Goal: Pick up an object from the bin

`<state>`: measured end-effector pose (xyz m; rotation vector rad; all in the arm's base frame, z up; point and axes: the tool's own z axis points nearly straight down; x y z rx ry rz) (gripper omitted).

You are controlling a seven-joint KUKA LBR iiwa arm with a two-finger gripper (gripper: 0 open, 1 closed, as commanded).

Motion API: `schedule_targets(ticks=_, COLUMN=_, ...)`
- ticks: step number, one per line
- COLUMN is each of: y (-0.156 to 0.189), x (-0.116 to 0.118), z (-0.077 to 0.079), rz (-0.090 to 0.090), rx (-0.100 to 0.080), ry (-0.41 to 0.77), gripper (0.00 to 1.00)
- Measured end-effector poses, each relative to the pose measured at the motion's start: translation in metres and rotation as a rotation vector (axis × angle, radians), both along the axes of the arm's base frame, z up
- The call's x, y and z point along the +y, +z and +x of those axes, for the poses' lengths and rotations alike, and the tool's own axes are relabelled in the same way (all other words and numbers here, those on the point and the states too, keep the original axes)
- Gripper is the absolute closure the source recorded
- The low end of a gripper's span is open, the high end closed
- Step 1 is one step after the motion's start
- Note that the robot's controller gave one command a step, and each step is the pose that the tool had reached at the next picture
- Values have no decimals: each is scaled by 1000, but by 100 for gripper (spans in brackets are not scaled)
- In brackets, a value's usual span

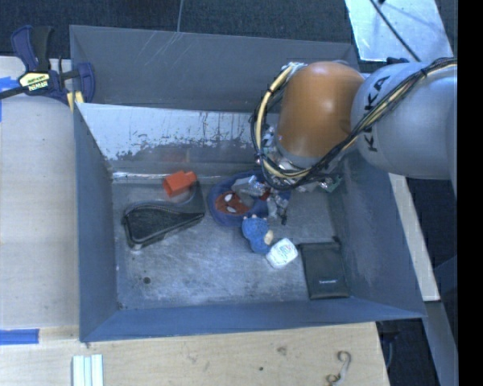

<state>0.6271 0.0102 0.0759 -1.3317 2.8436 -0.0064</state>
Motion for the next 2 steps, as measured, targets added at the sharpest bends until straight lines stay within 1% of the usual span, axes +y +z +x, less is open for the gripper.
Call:
schedule_targets(ticks=1, y=46, x=0, z=2, rz=4, rx=-4, ry=-4, gripper=100)
schedule_targets(ticks=2, y=127, x=-1, z=5, rz=4, rx=-10, ry=-7, gripper=100)
